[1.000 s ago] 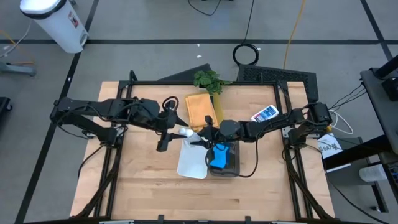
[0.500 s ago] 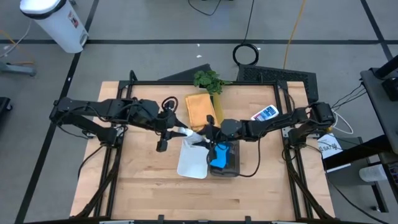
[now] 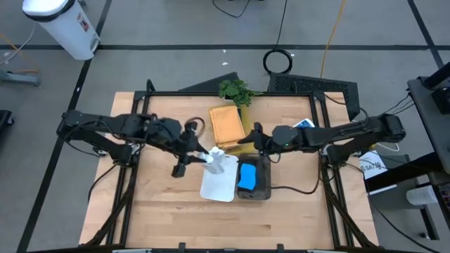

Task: Pick & Place Kitchen Items
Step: Put the left plastic restorer bottle into the white bin

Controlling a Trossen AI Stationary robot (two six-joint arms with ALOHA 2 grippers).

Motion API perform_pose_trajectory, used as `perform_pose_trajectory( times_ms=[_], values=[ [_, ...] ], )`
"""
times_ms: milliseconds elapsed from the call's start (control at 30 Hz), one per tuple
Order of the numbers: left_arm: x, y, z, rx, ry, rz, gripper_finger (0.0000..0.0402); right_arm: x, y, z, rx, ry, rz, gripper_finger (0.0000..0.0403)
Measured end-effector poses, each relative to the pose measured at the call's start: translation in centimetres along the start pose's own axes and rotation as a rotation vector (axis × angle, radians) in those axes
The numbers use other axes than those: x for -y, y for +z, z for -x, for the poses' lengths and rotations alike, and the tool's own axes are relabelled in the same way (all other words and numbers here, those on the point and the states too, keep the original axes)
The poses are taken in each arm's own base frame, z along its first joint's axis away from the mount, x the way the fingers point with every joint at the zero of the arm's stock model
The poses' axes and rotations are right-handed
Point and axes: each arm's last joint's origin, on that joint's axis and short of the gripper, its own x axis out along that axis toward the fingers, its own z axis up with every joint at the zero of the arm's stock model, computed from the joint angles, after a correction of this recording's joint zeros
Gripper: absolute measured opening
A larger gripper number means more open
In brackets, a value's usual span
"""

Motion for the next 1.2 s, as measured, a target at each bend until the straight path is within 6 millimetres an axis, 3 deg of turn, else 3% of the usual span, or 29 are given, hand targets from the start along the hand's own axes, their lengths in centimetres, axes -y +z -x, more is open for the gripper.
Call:
perform_pose_trajectory(
  times_ms=[300, 500, 900, 1200],
  values=[
    [0.5, -0.8, -4.7, -0.106, 0.058, -0.026, 0.0114, 0.1, -1.8, 2.2, 0.129, 0.004, 0.011, 0.0310],
    [0.6, -2.7, -7.7, -0.120, 0.054, -0.029, 0.0114, 0.1, -1.9, 3.0, 0.183, 0.006, 0.010, 0.0309],
    [-0.4, -6.3, -9.7, -0.186, 0.078, -0.028, 0.0114, 0.2, -1.8, 3.3, 0.205, 0.003, 0.012, 0.0309],
    [-1.3, -7.2, -10.6, -0.140, 0.069, 0.010, 0.0114, 0.2, -1.8, 3.2, 0.206, 0.002, 0.012, 0.0309]
  ],
)
